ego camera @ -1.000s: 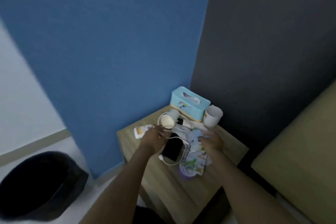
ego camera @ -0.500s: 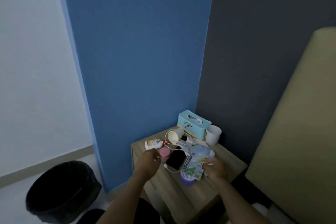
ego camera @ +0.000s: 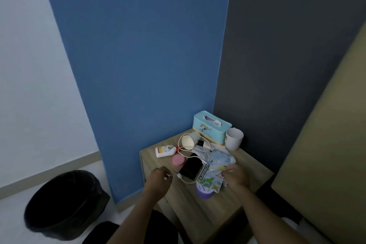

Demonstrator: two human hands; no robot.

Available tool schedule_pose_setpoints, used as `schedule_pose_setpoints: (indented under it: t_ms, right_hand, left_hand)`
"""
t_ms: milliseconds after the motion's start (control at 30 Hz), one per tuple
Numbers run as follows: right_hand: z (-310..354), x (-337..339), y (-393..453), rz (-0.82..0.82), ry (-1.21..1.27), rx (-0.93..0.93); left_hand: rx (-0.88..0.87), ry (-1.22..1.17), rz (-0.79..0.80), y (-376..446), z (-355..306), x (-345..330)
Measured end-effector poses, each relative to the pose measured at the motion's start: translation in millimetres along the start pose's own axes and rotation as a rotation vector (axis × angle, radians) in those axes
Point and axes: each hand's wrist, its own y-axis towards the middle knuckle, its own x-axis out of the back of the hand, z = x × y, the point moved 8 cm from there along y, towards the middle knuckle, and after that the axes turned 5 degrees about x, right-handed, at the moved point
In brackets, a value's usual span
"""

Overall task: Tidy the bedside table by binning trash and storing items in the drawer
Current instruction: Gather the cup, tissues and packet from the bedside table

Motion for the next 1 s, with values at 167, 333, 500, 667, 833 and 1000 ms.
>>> schedule_pose_setpoints:
  t_ms: [167,333,500,667,833,1000]
  right_hand:
    - [3,2,34,-0.028,-0.010,-0.033]
    - [4,-12,61,0.012,-0.018,-0.098]
    - [-8,-26,84,-0.037,-0.074,-0.174]
    - [-26,-41,95,-0.074,-0.035,-0.227]
    - [-43,-46,101,-0.101,-0.060,-0.234]
    - [-46,-47,108,-0.105,-0.071,-0.216]
  left_hand:
    - [0.017,0.003,-0.024,41,-12,-5]
    - [-0.005,-0.020,-0.053,94,-46,-14]
    - [-0.009,0.019,-0.023,144,-67,-41]
    - [0.049,0.024,-0.022,177,-65,-65]
    - [0.119,0.030,-0.013,201,-55,-87]
    - [0.194,0.069,-0.032,213,-49,-97]
